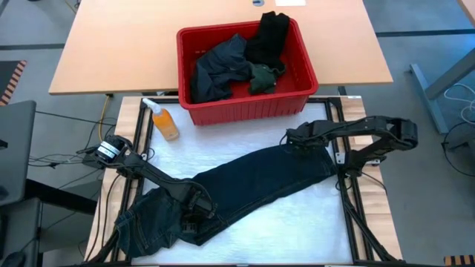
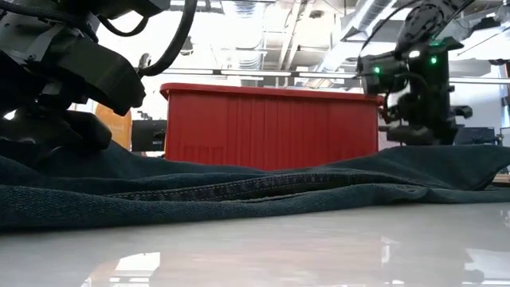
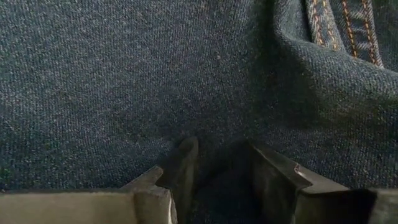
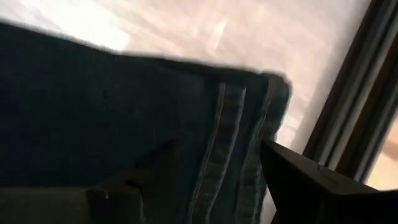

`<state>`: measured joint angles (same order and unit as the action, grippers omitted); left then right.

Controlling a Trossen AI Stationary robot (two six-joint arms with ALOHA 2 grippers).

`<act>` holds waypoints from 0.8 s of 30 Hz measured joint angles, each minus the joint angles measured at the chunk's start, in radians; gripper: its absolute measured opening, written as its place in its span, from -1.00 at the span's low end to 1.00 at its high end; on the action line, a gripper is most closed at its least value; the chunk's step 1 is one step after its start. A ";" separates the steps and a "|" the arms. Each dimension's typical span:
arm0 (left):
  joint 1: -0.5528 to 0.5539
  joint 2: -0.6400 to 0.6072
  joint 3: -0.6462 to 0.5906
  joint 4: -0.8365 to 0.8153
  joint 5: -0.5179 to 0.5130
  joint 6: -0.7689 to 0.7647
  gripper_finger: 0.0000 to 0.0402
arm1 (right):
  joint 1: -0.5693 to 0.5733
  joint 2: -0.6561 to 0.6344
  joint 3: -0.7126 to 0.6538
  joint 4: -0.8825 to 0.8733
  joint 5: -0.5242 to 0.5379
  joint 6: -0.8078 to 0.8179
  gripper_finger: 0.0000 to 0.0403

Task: Fold Laundry from Bin
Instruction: Fold the dark blue jeans

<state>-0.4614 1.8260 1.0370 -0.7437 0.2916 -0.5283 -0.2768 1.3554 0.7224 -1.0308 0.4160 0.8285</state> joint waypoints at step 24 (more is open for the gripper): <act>-0.010 0.000 0.000 0.000 -0.009 0.016 -0.33 | -0.003 -0.058 -0.012 -0.047 0.096 0.003 -0.88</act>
<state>-0.4709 1.8256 1.0374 -0.7437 0.2825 -0.5128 -0.2798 1.2975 0.7104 -1.0775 0.5123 0.8319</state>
